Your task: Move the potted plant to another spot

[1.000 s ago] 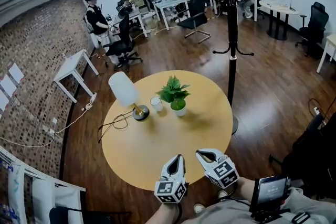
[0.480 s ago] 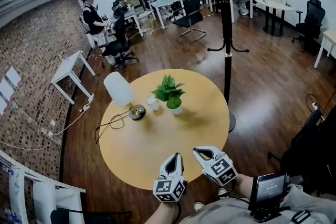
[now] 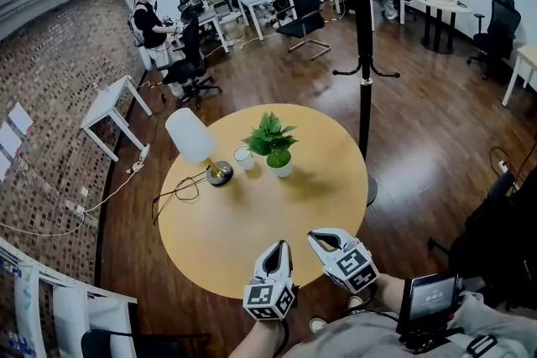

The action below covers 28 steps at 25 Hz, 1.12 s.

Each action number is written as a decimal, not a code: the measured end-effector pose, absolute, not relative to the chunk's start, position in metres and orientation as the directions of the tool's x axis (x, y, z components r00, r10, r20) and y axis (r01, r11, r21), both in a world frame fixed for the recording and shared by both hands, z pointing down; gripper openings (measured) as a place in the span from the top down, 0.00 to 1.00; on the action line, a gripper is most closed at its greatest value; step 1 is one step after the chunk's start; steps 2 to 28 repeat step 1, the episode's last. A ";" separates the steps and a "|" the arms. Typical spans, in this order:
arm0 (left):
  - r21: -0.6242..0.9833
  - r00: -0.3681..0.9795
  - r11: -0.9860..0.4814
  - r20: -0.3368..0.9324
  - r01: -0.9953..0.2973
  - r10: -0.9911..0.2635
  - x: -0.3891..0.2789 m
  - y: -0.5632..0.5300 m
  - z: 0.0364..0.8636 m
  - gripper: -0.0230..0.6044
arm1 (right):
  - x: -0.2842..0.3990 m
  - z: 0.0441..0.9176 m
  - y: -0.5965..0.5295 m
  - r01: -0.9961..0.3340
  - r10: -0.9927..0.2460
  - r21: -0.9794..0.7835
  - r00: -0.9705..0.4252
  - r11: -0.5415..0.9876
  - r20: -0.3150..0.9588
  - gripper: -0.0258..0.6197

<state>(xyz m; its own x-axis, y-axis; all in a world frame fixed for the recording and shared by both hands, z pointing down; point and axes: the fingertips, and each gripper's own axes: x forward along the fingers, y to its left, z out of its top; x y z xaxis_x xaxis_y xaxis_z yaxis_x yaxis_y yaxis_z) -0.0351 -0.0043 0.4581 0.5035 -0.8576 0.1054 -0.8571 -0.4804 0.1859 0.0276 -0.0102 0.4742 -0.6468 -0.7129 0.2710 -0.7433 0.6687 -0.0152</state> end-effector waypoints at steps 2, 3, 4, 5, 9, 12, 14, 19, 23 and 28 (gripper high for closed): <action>0.186 0.503 -0.480 0.105 -0.857 -0.858 -0.036 -0.005 0.458 0.98 | 0.027 0.474 -0.011 -0.744 -0.714 -0.012 -0.645 0.668 0.270 0.95; 0.186 0.503 -0.480 0.105 -0.857 -0.858 -0.036 -0.005 0.458 0.98 | 0.027 0.474 -0.011 -0.744 -0.714 -0.012 -0.645 0.668 0.270 0.95; 0.186 0.503 -0.480 0.105 -0.857 -0.858 -0.036 -0.005 0.458 0.98 | 0.027 0.474 -0.011 -0.744 -0.714 -0.012 -0.645 0.668 0.270 0.95; 0.186 0.503 -0.480 0.105 -0.857 -0.858 -0.036 -0.005 0.458 0.98 | 0.027 0.474 -0.011 -0.744 -0.714 -0.012 -0.645 0.668 0.270 0.95; 0.186 0.503 -0.480 0.105 -0.857 -0.858 -0.036 -0.005 0.458 0.98 | 0.027 0.474 -0.011 -0.744 -0.714 -0.012 -0.645 0.668 0.270 0.95; 0.186 0.503 -0.480 0.105 -0.857 -0.858 -0.036 -0.005 0.458 0.98 | 0.027 0.474 -0.011 -0.744 -0.714 -0.012 -0.645 0.668 0.270 0.95; 0.186 0.503 -0.480 0.105 -0.857 -0.858 -0.036 -0.005 0.458 0.98 | 0.027 0.474 -0.011 -0.744 -0.714 -0.012 -0.645 0.668 0.270 0.95; 0.186 0.503 -0.480 0.105 -0.857 -0.858 -0.036 -0.005 0.458 0.98 | 0.027 0.474 -0.011 -0.744 -0.714 -0.012 -0.645 0.668 0.270 0.95; 0.186 0.503 -0.480 0.105 -0.857 -0.858 -0.036 -0.005 0.458 0.98 | 0.027 0.474 -0.011 -0.744 -0.714 -0.012 -0.645 0.668 0.270 0.95; 0.186 0.503 -0.480 0.105 -0.857 -0.858 -0.036 -0.005 0.458 0.98 | 0.027 0.474 -0.011 -0.744 -0.714 -0.012 -0.645 0.668 0.270 0.95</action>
